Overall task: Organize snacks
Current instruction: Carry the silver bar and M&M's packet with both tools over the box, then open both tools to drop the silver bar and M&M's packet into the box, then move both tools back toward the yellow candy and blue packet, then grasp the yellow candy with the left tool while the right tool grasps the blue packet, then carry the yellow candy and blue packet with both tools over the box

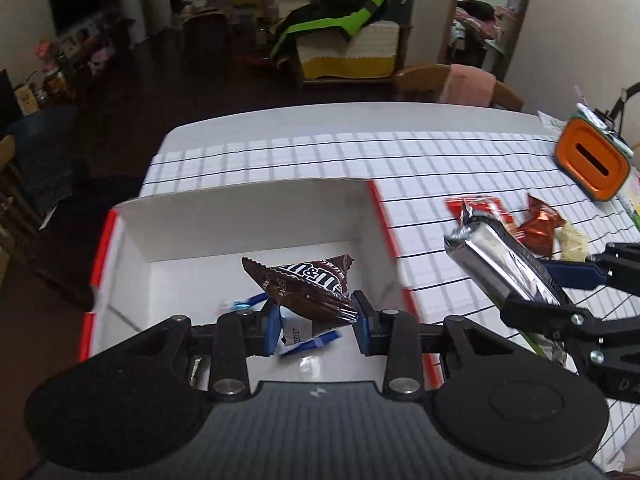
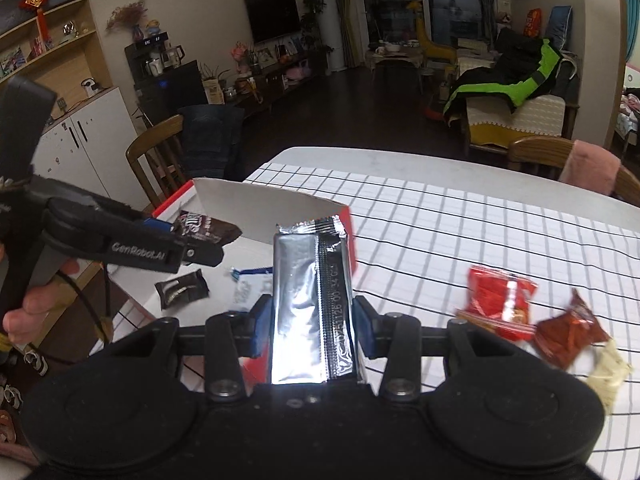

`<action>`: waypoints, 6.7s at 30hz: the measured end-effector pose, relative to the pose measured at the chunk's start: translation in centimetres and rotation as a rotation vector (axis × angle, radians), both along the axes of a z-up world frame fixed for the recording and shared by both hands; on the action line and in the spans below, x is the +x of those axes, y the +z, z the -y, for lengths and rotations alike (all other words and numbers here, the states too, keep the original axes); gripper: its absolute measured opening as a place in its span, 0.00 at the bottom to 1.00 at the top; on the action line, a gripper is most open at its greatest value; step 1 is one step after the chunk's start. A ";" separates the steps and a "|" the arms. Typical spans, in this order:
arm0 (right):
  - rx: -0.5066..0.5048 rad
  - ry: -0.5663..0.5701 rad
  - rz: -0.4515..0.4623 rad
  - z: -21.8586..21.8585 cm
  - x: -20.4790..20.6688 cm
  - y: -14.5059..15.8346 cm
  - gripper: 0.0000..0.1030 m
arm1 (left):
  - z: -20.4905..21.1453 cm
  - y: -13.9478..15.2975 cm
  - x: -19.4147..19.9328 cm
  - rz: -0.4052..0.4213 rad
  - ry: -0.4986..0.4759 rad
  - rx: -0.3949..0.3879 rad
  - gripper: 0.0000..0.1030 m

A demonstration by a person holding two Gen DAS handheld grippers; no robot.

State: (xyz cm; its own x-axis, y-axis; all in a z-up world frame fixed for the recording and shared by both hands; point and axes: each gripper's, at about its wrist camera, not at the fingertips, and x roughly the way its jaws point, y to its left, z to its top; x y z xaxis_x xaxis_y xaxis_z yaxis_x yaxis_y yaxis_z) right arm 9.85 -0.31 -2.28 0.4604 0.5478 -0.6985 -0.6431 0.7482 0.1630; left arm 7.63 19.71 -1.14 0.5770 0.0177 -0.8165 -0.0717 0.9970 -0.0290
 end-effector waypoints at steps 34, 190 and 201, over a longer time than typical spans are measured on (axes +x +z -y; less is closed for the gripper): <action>-0.337 0.167 -0.080 -17.6 4.9 -9.0 0.40 | -9.0 -7.3 3.4 -0.277 0.002 0.118 0.34; -0.157 -0.129 -0.043 19.2 0.6 -12.5 0.28 | 22.3 -9.8 8.1 -0.289 -0.129 -0.047 0.38; -0.104 -0.186 -0.041 19.4 -1.4 -10.1 0.10 | 19.3 -6.9 4.9 -0.228 -0.137 -0.098 0.38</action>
State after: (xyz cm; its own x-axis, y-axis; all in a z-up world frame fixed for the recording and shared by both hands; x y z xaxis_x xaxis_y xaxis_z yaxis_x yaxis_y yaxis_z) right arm 8.44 -19.76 -12.43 0.5170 0.3801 -0.7670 -0.4867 0.8676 0.1019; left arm 12.53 0.44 -8.05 0.3702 -0.1335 -0.9193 0.0476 0.9910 -0.1248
